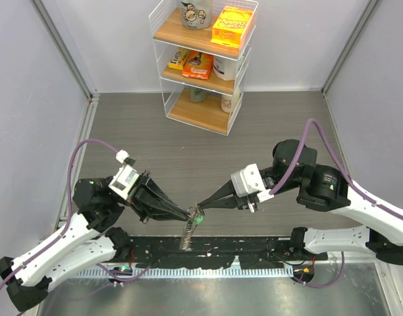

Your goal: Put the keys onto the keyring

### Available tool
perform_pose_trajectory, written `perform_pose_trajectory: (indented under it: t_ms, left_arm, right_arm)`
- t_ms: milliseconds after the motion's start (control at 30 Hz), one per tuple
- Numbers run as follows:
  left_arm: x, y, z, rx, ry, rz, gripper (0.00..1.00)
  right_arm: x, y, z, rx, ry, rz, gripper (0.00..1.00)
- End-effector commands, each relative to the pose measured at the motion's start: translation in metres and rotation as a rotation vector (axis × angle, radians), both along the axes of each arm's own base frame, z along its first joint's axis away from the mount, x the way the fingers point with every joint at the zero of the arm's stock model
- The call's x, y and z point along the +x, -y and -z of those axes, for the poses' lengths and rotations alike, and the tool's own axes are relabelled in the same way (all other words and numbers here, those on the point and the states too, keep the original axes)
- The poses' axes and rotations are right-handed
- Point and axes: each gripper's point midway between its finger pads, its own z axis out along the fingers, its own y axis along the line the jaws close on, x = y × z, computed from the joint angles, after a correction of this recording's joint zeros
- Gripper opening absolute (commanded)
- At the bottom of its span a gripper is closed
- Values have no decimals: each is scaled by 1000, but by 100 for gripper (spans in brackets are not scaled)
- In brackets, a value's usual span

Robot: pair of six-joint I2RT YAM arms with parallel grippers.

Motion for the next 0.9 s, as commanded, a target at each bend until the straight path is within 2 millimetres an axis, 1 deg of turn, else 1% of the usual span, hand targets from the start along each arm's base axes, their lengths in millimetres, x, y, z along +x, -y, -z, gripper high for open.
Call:
perform_pose_trajectory:
  t_ms: [0,433,567,867]
  left_arm:
    - [-3,-3,-13,-49,29,-4,0]
    - [0,-2,-14,-52,22,-16,0]
    - [-1,-2,-13,-51,23,-16,0]
    - [1,-2,-13,-52,20,-28,0]
  right_arm:
    - [-2,2,-24,65,41,3,5]
    - [-5,-8,-24,48,48,-6,5]
    - [-8,-7,-26,53,53,-16,5]
    - [-12,-7,-22,43,59,-28,5]
